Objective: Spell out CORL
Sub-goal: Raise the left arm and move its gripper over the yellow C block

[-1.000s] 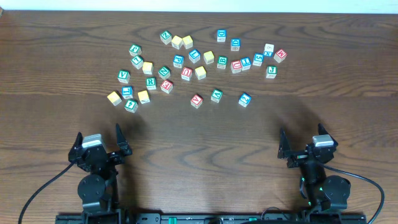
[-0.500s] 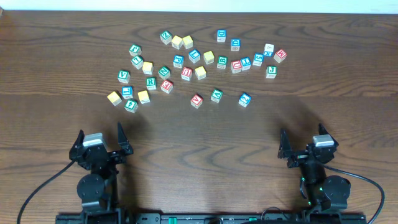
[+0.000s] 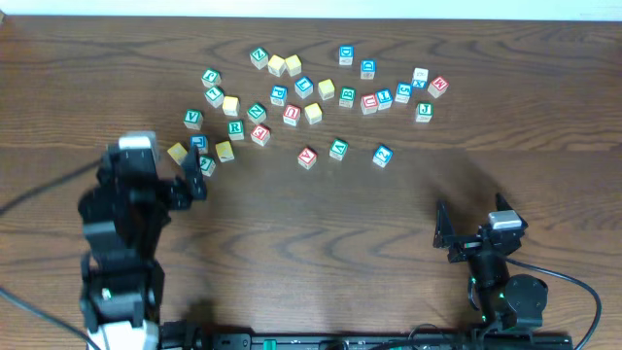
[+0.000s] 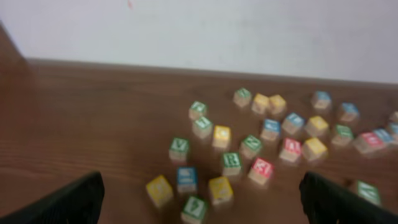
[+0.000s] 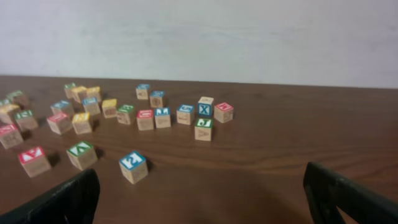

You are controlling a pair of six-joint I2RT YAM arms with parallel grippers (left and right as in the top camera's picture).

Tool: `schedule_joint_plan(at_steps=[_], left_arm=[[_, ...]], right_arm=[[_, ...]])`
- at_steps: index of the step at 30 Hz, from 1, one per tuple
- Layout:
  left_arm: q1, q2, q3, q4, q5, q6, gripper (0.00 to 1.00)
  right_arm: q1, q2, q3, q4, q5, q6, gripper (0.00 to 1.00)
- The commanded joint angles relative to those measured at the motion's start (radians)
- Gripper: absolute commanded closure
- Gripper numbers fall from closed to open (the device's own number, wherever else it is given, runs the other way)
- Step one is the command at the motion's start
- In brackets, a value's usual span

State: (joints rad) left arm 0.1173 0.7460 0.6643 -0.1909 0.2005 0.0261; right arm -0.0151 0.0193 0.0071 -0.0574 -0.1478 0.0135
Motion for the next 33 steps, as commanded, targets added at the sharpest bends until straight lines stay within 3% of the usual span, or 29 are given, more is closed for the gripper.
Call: schedule_joint_plan(at_steps=[1, 11, 25, 33], left_arm=[[0.004, 0.117, 0.18, -0.092, 0.054, -0.005, 0.01], [0.004, 0.249, 0.375, -0.267, 0.054, -0.004, 0.01], [0.004, 0.542, 0.861, -0.701, 0.08, 0.008, 0.01], [-0.052, 0.752, 1.104, -0.894, 0.08, 0.053, 0.01]], right_arm=[[0.008, -0.001, 0.014, 0.001, -0.024, 0.08, 0.01], [0.007, 0.089, 0.196, -0.109, -0.065, 0.079, 0.01], [0.008, 0.755, 0.914, -0.433, -0.194, 0.078, 0.01], [0.008, 1.164, 1.357, -0.754, -0.33, 0.078, 0.01]])
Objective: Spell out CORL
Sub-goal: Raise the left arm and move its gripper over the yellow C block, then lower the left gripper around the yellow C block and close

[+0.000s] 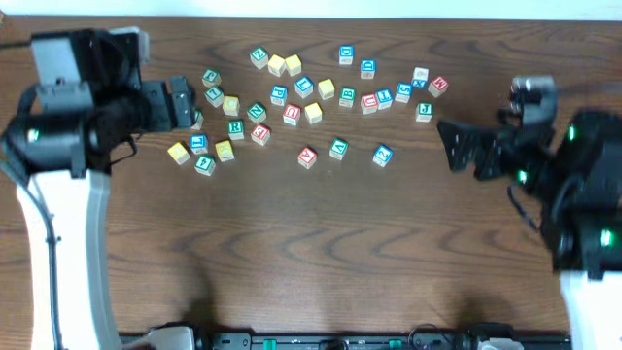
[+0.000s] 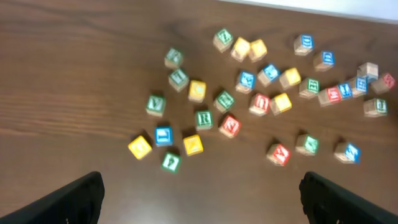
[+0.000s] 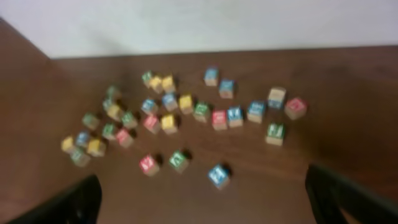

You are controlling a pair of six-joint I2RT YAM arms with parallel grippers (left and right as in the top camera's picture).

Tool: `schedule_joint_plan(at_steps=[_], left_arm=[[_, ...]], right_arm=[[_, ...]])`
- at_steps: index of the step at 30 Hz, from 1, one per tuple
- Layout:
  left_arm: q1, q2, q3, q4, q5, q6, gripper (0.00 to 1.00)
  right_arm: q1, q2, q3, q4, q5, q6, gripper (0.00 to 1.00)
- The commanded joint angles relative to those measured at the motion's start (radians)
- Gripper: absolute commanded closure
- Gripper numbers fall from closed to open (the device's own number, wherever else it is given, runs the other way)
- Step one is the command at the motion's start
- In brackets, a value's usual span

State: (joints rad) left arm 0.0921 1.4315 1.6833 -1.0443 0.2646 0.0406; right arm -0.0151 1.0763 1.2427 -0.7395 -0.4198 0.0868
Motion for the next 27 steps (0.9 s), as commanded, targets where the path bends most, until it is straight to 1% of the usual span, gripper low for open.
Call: schedule_joint_plan(at_steps=[1, 6, 8, 11, 14, 18, 19, 20, 21, 24, 27], left_arm=[[-0.037, 0.092, 0.112, -0.058, 0.016, 0.039, 0.01], [-0.07, 0.168, 0.138, -0.073, 0.016, 0.038, 0.01], [-0.077, 0.191, 0.138, -0.072, 0.016, 0.038, 0.01], [-0.077, 0.23, 0.138, -0.072, 0.02, 0.029, 0.01], [-0.077, 0.249, 0.138, -0.073, 0.025, 0.026, 0.01], [-0.079, 0.298, 0.138, -0.046, 0.027, 0.026, 0.01], [-0.079, 0.312, 0.138, -0.041, 0.021, 0.009, 0.01], [-0.079, 0.34, 0.138, -0.029, -0.031, -0.058, 0.02], [-0.079, 0.356, 0.138, -0.023, -0.059, -0.09, 0.02], [-0.079, 0.403, 0.138, 0.0, -0.079, -0.118, 0.07], [-0.083, 0.443, 0.138, 0.038, -0.079, -0.126, 0.08]], right_arm=[[0.008, 0.154, 0.17, -0.116, -0.058, 0.005, 0.01], [0.008, 0.329, 0.326, -0.231, -0.062, 0.005, 0.01], [0.008, 0.381, 0.355, -0.24, -0.074, 0.005, 0.01], [0.008, 0.441, 0.358, -0.21, -0.089, 0.005, 0.01], [0.008, 0.476, 0.358, -0.183, -0.092, 0.009, 0.01], [0.008, 0.505, 0.358, -0.204, -0.133, -0.007, 0.01], [0.01, 0.506, 0.358, -0.207, -0.132, -0.022, 0.01], [0.012, 0.506, 0.358, -0.208, -0.132, -0.037, 0.01], [0.015, 0.506, 0.358, -0.207, -0.123, -0.039, 0.01], [0.031, 0.506, 0.358, -0.211, -0.076, -0.039, 0.01], [0.05, 0.506, 0.358, -0.222, -0.041, -0.039, 0.01]])
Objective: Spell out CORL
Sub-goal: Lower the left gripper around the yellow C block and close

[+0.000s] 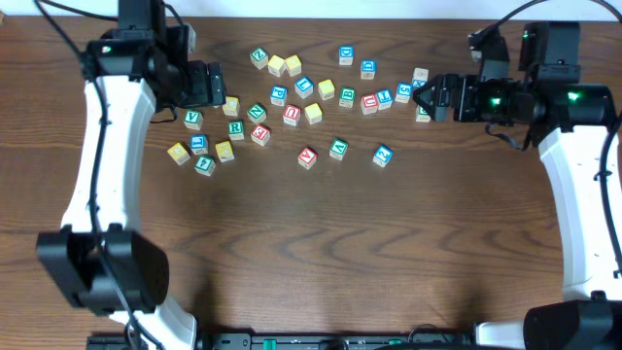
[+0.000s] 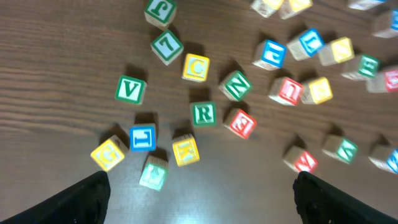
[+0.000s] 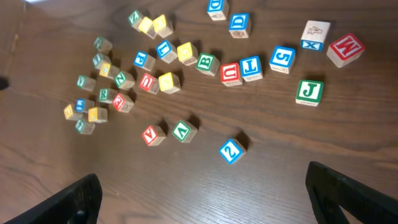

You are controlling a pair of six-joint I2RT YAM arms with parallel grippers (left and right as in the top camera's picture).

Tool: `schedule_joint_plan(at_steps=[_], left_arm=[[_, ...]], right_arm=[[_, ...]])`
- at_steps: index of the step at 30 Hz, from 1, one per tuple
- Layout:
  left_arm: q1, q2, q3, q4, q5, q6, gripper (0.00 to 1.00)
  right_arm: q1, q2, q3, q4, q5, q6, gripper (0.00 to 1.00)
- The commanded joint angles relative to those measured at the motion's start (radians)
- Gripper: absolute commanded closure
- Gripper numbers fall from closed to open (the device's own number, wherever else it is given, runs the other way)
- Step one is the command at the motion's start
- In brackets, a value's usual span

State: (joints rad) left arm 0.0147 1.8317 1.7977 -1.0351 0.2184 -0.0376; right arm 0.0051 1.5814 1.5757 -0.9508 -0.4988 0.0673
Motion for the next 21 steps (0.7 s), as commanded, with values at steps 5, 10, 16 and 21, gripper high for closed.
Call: schedule_joint_plan(at_steps=[5, 10, 16, 21], left_arm=[[-0.027, 0.086, 0.024, 0.102, -0.079, -0.053, 0.08], [-0.041, 0.142, 0.024, 0.171, -0.108, -0.066, 0.21], [-0.043, 0.214, 0.024, 0.216, -0.111, -0.074, 0.25], [-0.06, 0.267, 0.024, 0.22, -0.111, -0.074, 0.26]], right_arm=[[0.051, 0.001, 0.025, -0.018, 0.037, -0.02, 0.01], [0.055, 0.001, 0.025, -0.018, 0.037, -0.02, 0.01], [0.055, 0.001, 0.025, -0.023, 0.037, -0.02, 0.02], [0.056, 0.001, 0.025, -0.024, 0.037, -0.02, 0.03]])
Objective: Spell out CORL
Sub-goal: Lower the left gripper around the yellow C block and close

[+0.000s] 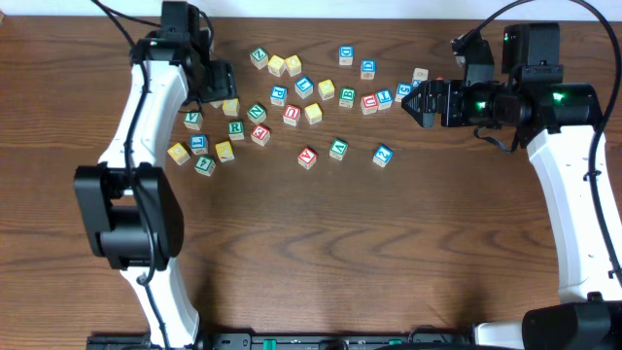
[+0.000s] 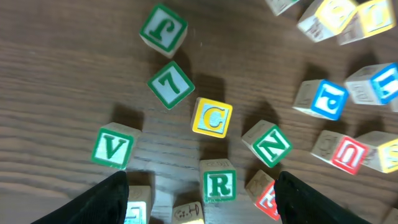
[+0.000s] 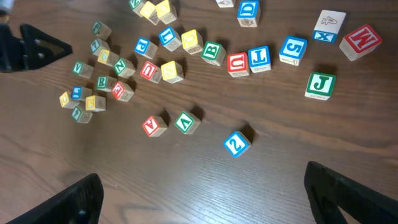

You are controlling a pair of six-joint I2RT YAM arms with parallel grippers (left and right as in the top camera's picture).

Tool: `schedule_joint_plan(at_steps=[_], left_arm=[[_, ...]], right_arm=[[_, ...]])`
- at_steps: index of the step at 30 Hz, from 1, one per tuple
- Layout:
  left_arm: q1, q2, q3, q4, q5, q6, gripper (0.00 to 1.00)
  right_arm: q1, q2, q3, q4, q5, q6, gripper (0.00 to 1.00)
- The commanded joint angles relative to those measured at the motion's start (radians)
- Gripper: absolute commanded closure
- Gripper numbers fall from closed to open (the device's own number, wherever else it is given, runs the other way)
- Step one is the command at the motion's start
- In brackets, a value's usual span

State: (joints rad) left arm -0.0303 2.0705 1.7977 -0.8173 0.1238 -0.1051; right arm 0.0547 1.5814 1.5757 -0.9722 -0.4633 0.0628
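Note:
Several small letter blocks lie scattered across the far half of the wooden table (image 1: pixel 321 253). The yellow C block (image 2: pixel 212 117) sits just ahead of my left gripper (image 2: pixel 200 183), which hovers open over the left cluster, its dark fingers (image 2: pixel 106 199) on either side of the green R block (image 2: pixel 218 184). From overhead the left gripper (image 1: pixel 220 86) is beside the C block (image 1: pixel 230 105). A blue L block (image 3: pixel 259 58) lies next to a red U. My right gripper (image 3: pixel 202 186) is open, high above the right end of the cluster. No O block can be picked out.
Around the C lie a green 7 (image 2: pixel 170 83), a green V (image 2: pixel 112 148) and a green N (image 2: pixel 271 144). At the right end sit a green J (image 3: pixel 319 84), a red M (image 3: pixel 361 40) and a lone blue 2 (image 3: pixel 236 143).
My left gripper has come down closer over the C and R blocks, which fill more of its view. The right gripper has shifted slightly left. Both stay open; no block has moved.
Both arms first sat low near the table's front, grippers open, seeing the blocks from the side. Then they stood raised at the left and right sides. Then they reached over the two ends of the cluster, and now the left hangs close above the C.

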Motion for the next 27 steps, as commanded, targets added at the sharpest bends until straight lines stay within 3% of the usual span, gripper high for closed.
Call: schedule_joint_plan(at_steps=[1, 10, 27], left_arm=[[-0.019, 0.037, 0.024, 0.005, -0.017, -0.007, 0.26], [-0.027, 0.114, 0.024, 0.08, -0.024, -0.05, 0.26], [-0.028, 0.197, 0.021, 0.143, -0.028, -0.046, 0.35]], right_arm=[[0.006, 0.001, 0.025, -0.004, 0.002, -0.016, 0.03], [0.006, 0.001, 0.025, -0.018, 0.002, -0.016, 0.04], [0.006, 0.001, 0.025, -0.02, 0.002, -0.016, 0.05]])
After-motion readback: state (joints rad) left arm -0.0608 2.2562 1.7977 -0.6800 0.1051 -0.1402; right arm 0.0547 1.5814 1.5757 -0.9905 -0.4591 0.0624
